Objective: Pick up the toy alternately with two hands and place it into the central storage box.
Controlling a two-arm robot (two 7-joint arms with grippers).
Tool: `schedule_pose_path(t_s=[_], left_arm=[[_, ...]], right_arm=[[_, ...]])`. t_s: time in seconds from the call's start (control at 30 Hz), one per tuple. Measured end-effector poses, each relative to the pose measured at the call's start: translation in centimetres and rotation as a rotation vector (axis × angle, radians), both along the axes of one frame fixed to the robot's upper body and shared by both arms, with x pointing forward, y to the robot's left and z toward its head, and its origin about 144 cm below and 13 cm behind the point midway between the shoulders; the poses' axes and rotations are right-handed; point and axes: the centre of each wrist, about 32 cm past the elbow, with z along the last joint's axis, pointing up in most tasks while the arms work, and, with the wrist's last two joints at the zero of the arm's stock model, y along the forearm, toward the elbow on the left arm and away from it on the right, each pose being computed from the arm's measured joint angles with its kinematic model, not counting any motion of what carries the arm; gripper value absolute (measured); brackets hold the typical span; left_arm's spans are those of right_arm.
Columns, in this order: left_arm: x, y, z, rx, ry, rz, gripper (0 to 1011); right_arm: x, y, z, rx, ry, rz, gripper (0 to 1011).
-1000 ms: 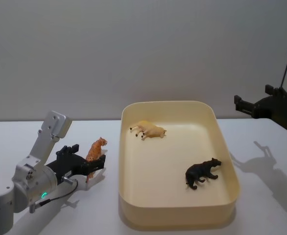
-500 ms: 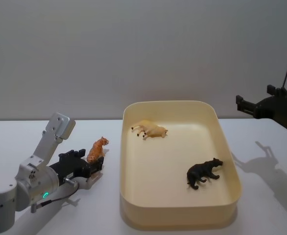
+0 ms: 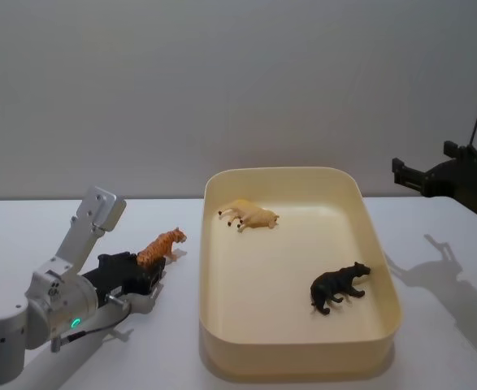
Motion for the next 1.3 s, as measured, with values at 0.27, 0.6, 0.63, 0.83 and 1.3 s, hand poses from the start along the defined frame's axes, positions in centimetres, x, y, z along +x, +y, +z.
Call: schedule_pose_path(t_s=[0.27,0.6,0.63,0.83,1.3], left_arm=[[-0.1,-0.1,1.4,-0.005,-0.065,0.000,294],[0.0,-0.2,5.4,-0.017,-0.172,-0.009,293],[0.1,-0.2,5.7,-0.017,-0.177,-0.013,293],[0.5,-0.6,7.8,-0.022,-0.204,-0.064,294],[3.2,-2.0,10.7,0.001,-0.182,-0.246,293]], right_arm=[[0.0,0.0,0.0,0.000,0.000,0.000,1001],[0.0,0.0,0.0,0.000,0.000,0.000,1001],[0.0,0.0,0.0,0.000,0.000,0.000,1001],[0.0,0.0,0.0,0.000,0.000,0.000,1001],[0.0,0.0,0.0,0.000,0.000,0.000,1000]])
